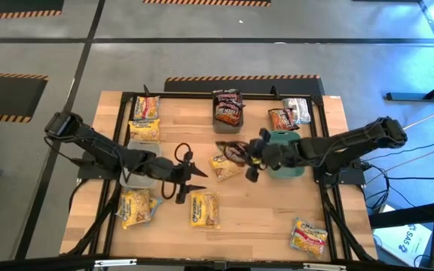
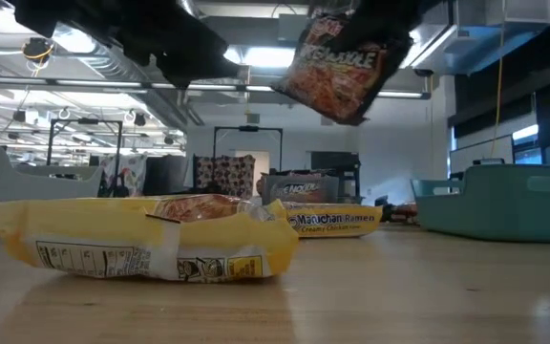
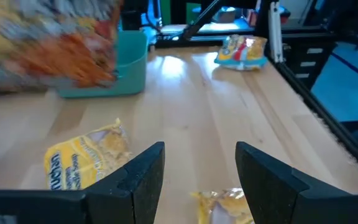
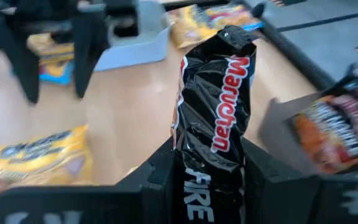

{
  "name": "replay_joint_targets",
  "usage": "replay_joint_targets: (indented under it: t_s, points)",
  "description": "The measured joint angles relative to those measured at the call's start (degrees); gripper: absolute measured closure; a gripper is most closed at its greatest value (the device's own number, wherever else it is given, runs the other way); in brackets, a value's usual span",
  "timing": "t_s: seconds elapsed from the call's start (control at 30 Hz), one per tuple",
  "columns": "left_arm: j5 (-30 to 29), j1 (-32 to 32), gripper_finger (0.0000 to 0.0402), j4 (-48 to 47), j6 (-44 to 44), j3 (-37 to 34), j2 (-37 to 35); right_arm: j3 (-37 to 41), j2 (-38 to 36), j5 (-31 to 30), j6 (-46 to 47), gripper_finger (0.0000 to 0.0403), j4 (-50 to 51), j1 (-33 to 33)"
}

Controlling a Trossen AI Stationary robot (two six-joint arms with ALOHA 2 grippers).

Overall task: Sort Maruchan noodles
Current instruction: Put the black noodle pack into the black bin

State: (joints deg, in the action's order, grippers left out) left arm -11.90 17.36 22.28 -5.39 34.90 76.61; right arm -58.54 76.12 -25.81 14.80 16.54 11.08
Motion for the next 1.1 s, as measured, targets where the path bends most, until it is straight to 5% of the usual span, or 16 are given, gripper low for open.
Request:
replay_joint_targets:
  t_s: [0.4,0.77,1.1]
  points:
    - [-3.19,-6.83,0.0209,-5.05,-0.53,0.02,0.21,-12.08,0.56,7.85,-20.36,0.0307,6.96,-17.37]
    - [-3.26,-11.66,0.0209,-5.16,1.4,0.02,0.21,-20.55,11.7,27.88,-37.58,0.0307,10.13,-35.4]
    - [-3.43,-13.5,0.0209,-4.27,4.58,0.02,0.25,-23.71,22.69,43.7,-44.79,0.0307,12.71,-43.94]
